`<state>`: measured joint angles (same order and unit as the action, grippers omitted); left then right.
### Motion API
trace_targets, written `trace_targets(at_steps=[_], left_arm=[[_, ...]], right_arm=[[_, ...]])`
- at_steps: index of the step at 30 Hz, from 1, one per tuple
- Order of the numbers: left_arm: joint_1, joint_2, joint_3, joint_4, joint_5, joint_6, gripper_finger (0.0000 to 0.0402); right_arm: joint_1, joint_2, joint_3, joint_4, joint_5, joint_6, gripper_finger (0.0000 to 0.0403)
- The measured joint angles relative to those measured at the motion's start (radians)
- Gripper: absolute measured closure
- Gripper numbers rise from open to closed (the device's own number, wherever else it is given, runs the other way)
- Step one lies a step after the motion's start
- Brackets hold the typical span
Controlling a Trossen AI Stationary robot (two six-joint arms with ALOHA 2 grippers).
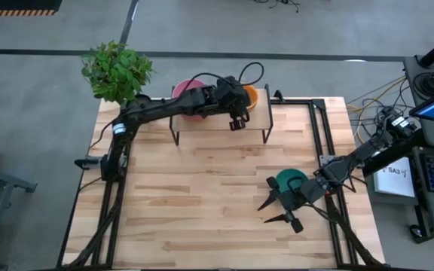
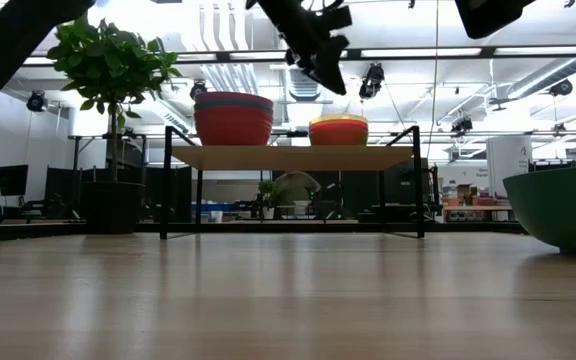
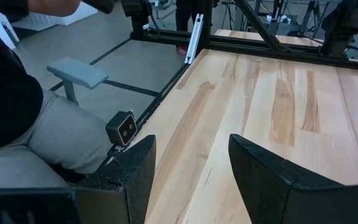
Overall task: Place and stack bowls onto a shelf
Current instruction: Stack the large green bowl on top of the large pink bowl on the shelf
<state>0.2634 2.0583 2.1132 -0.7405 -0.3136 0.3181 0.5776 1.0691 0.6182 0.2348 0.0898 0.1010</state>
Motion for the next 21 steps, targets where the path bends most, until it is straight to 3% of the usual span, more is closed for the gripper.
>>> trace_targets(at_steps=[7,11,16,21], left_arm=[[-0.059,-0.036,0.0,-0.119,0.098,-0.173,0.0306],[-0.121,-0.047,0.0,-0.221,0.097,-0.214,0.0306],[-0.219,-0.054,0.0,-0.274,0.096,-0.233,0.0306],[-0.312,-0.063,-0.001,-0.31,0.089,-0.233,0.0306]], right_arm=[[0.0,0.0,0.0,-0.005,0.009,-0.009,0.0212],[0.0,0.0,-0.002,-0.019,0.088,0.019,0.0212],[-0.009,0.0,-0.016,-0.027,0.266,0.127,0.0212],[-0.042,0.0,-0.016,-0.086,0.28,0.336,0.0212]])
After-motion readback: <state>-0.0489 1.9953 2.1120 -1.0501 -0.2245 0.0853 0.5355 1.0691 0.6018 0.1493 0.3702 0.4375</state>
